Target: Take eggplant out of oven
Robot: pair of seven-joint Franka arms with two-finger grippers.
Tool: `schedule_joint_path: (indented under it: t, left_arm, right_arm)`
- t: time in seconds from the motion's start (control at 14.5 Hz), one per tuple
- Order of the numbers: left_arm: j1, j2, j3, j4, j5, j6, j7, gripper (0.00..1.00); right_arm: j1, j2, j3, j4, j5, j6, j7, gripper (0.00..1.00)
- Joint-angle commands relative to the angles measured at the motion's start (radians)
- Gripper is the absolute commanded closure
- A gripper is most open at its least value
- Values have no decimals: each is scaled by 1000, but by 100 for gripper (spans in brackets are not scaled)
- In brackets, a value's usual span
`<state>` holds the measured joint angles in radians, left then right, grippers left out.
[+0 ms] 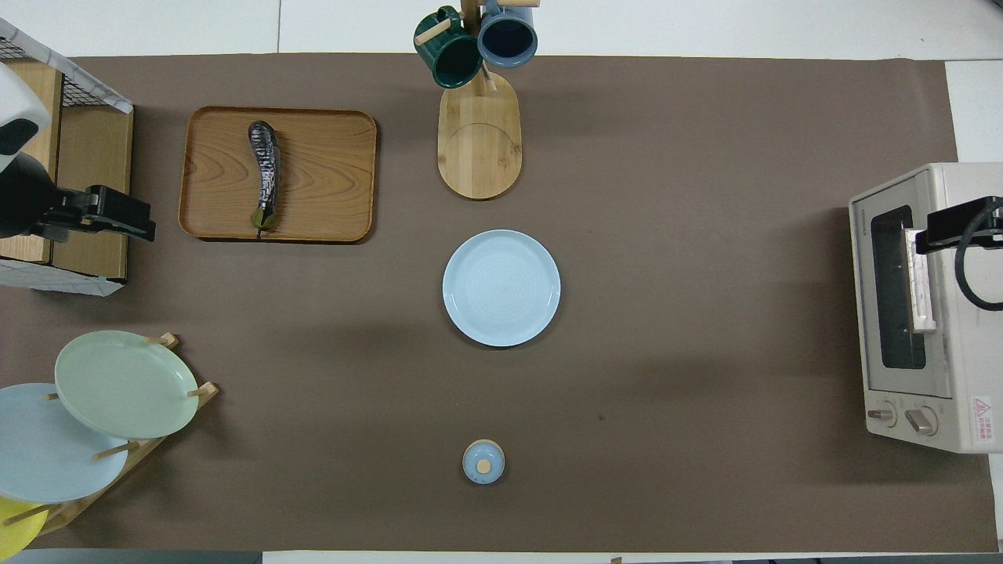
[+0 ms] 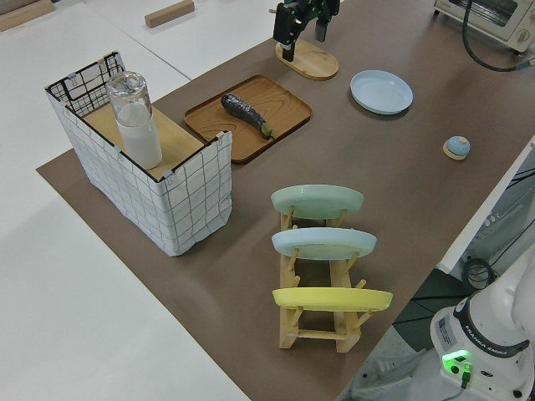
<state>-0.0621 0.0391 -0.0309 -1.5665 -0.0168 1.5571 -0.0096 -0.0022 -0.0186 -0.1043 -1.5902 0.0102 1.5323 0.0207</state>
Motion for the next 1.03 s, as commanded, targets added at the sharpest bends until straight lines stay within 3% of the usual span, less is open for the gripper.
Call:
schedule_joint_path:
  t: [0.0, 0.14, 0.34, 0.48, 0.69, 0.96]
  left_arm:
    - [-15, -64, 3, -52, 28, -43, -30, 0]
    - [-19, -102, 3, -82, 28, -74, -93, 0]
    - [-41, -136, 3, -161, 28, 21, -101, 0]
    - [-41, -119, 5, -130, 23, 57, -99, 0]
    - [-41, -91, 3, -69, 21, 5, -87, 0]
    - [-41, -93, 5, -72, 20, -3, -85, 0]
  right_arm:
    - [-7, -9, -2, -4, 25, -7, -15, 0]
    - [-6, -9, -2, -4, 25, -7, -15, 0]
    - [-6, -9, -2, -4, 25, -7, -15, 0]
    - [-6, -9, -2, -4, 25, -7, -15, 0]
    - [-6, -9, -2, -4, 25, -7, -15, 0]
    - [-6, -9, -2, -4, 25, -7, -15, 0]
